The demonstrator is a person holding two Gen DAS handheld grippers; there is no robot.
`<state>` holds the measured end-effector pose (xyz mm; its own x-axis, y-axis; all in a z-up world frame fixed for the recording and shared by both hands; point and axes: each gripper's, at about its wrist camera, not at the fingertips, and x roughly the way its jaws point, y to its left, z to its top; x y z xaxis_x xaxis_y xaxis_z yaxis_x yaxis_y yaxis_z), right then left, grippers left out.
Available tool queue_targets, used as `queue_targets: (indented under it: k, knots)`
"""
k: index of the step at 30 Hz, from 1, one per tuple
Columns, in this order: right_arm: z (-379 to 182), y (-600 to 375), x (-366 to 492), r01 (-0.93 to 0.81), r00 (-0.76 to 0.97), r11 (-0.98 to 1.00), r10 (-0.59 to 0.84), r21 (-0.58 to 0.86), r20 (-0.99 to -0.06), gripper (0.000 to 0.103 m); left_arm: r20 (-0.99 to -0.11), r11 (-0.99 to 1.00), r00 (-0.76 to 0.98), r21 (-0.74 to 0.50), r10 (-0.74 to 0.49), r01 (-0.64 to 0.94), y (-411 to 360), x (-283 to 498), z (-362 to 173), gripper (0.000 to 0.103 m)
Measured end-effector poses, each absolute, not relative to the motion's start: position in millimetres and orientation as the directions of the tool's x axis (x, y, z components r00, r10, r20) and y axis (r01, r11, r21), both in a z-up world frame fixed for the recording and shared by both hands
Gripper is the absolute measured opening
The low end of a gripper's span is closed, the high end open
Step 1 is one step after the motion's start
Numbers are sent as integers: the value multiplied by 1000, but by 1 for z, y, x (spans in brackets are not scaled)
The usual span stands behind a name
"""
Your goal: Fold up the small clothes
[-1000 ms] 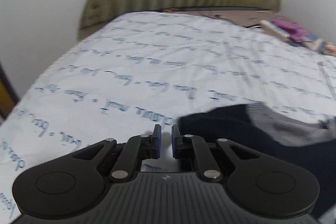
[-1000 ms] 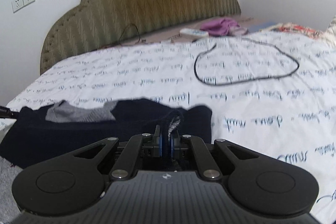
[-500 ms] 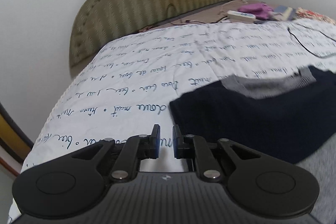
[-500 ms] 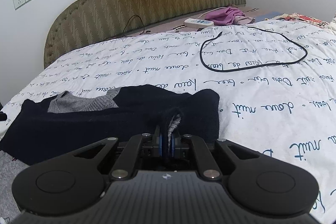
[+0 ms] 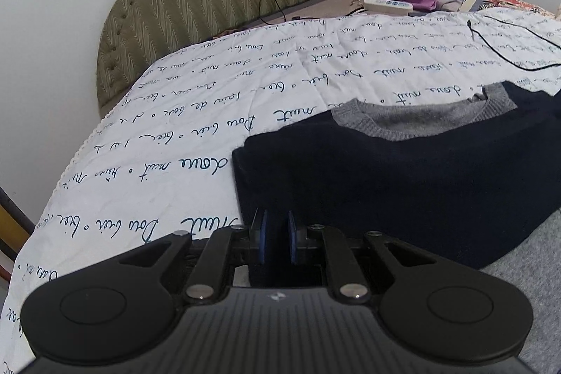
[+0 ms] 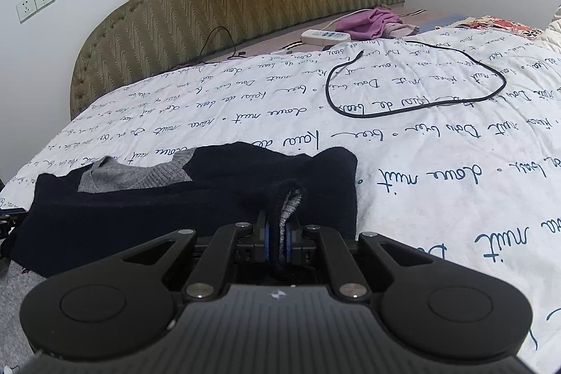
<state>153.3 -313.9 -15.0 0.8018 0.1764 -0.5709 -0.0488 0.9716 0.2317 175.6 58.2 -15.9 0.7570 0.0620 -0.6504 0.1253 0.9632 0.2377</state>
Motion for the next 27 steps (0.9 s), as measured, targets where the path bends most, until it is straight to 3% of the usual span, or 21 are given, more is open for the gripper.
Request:
queue_targets:
  k: [2,4,6,8,12,14,18,21,22,24,26,27]
  knots:
    - [-16,-314,154,-49,800,972,176,230,-573,11,-654,962,754,243,67,126,58,176,-17,12]
    - [-17,-313,156,-49,794,972,179,231,-581,22,-655,960,752,251,75,124,59,176,-19,12]
    - [-17,-314,156,-45,790,972,177,233,-587,24,-655,960,751,254,82,117,60,176,-20,12]
    - [-14,-316,154,-37,795,969,177,244,-580,39,-656,962,751,249,82,112,62,174,-19,12]
    - [-5,-317,138,-24,821,972,153,234,-550,53,-654,965,752,242,82,105,62,164,-13,13]
    - [-8,-316,136,-39,800,973,167,227,-576,66,-646,966,760,232,64,115,62,154,-10,13]
    - [-16,-313,132,-7,770,984,117,176,-627,67,-641,957,758,279,120,85,61,139,-16,15]
    - [-10,-320,113,9,773,973,139,229,-619,68,-658,970,749,225,84,89,69,118,-12,16]
    - [-9,-323,105,2,772,968,159,253,-615,69,-663,975,745,203,68,92,72,109,-11,18]
    - [-8,-327,88,-13,765,954,202,299,-611,73,-674,983,738,157,36,95,77,91,-8,35]
    - [-7,-329,71,-34,754,943,242,332,-610,77,-671,989,741,122,20,84,83,71,-7,61]
    - [-7,-329,62,-45,748,937,261,346,-610,77,-672,990,741,110,10,85,86,61,-6,64]
